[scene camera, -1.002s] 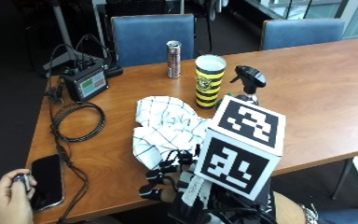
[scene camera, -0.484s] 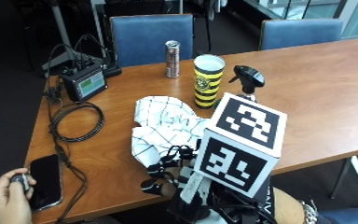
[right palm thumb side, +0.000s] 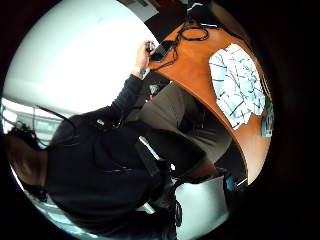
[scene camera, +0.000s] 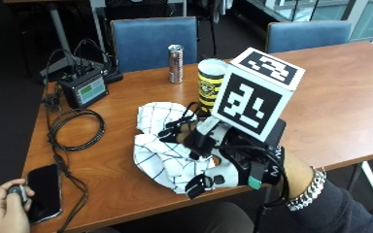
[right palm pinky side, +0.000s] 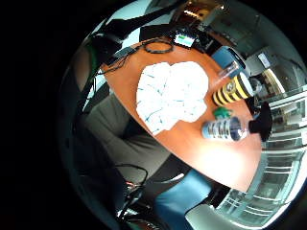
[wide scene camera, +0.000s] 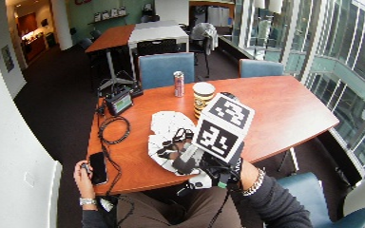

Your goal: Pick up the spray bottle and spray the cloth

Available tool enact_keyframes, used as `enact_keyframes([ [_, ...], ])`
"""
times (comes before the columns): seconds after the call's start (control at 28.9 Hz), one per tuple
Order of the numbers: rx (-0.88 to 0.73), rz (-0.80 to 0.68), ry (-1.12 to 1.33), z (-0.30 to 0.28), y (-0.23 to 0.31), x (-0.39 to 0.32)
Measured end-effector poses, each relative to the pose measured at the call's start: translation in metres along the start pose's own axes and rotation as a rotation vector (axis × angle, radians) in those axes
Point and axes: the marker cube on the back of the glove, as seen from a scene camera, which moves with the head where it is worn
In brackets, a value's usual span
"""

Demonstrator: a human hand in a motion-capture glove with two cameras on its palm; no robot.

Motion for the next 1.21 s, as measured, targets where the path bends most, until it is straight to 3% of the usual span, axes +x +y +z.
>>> enact_keyframes([
  [0.52,0.118,0.34,-0.049,-0.026,0.005,0.152],
  [0.79,0.309,0.51,-0.072,-0.018,0.013,0.222],
  [1.21,0.7,0.593,-0.31,0.005,0.022,0.248],
])
